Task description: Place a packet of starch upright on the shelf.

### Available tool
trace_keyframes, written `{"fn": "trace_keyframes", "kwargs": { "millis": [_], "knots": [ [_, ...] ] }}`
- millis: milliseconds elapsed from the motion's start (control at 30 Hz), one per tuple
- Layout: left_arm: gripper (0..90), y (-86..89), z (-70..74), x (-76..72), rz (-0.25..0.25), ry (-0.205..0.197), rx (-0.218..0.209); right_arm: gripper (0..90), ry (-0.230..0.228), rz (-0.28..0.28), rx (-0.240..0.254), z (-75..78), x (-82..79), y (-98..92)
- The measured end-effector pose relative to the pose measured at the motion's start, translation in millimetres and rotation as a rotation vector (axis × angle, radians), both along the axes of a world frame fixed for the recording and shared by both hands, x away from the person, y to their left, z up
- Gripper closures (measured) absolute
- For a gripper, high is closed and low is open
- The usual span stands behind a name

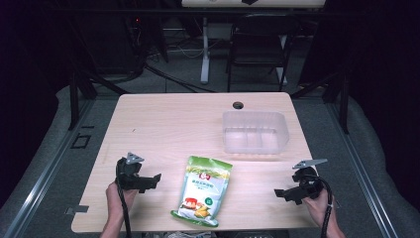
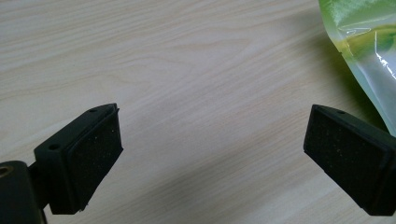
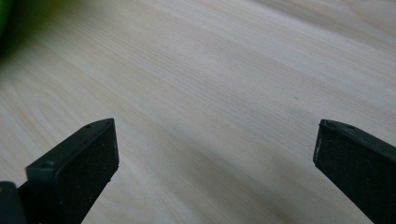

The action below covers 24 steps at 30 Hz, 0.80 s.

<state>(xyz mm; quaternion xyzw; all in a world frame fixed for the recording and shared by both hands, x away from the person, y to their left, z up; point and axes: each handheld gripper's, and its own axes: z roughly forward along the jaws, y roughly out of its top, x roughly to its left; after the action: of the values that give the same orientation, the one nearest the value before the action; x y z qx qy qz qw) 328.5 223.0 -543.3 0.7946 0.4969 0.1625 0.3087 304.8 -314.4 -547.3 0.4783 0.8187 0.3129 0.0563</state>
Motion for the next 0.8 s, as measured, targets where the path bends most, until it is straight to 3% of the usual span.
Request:
{"fn": "trace_keyframes", "kwargs": {
  "millis": [167, 300, 467, 800],
  "knots": [
    [4.0, 0.0, 1.4, -0.6, 0.004, 0.000, 0.000, 0.0, 0.000, 0.017, -0.005, 0.8, -0.5, 3.4],
    [4.1, 3.3, 0.1, -0.4, 0.021, 0.017, -0.006, 0.0, -0.005, 0.052, 0.010, 1.9, -1.7, 10.8],
    [4.0, 3.1, 1.5, -1.3, 0.021, 0.008, -0.017, 0.0, -0.001, 0.102, 0.009, 1.4, -0.3, 20.1],
    [3.6, 1.7, 2.1, -2.1, 0.004, -0.006, -0.001, 0.0, 0.018, 0.089, 0.030, 0.5, 2.7, 29.7]
  ]
}}
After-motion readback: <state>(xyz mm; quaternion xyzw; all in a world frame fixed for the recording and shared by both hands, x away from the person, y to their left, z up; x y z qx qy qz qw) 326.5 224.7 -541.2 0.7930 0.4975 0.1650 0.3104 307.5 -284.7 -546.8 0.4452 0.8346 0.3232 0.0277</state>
